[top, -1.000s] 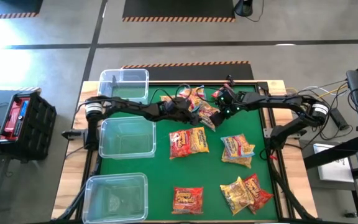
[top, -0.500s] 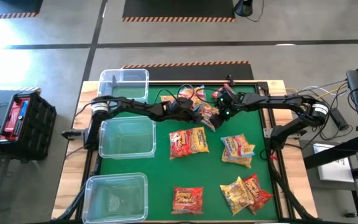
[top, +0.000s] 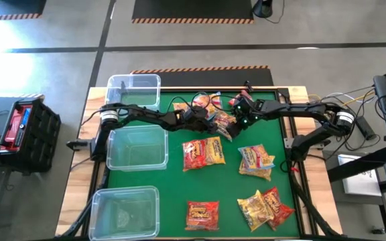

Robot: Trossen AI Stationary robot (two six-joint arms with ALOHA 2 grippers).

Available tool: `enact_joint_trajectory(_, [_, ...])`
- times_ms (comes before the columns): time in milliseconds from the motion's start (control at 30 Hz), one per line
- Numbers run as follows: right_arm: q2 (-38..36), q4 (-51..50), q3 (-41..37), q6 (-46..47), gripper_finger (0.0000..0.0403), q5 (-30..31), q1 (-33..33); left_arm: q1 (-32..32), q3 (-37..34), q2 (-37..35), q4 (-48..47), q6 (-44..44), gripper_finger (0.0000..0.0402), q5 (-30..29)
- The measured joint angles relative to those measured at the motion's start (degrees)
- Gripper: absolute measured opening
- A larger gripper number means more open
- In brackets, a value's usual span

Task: Sort Maruchan noodles
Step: Put the top right blue noodle pack into the middle transparent bin

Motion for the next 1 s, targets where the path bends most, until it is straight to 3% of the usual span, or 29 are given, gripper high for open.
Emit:
enact_joint_trajectory(667, [-0.3, -0.5, -0.1, 0.5, 0.0094, -0.9, 0.3, 0.6, 0.4, 4.6, 3.2, -2.1, 0.015, -1.6])
enact_joint_trajectory(1000, [-6.9, -7.0, 2.7, -0.2, 0.0097, 0.2, -0.8, 1.0, 0.5, 4.7, -1.9, -2.6, 0.015, -2.7])
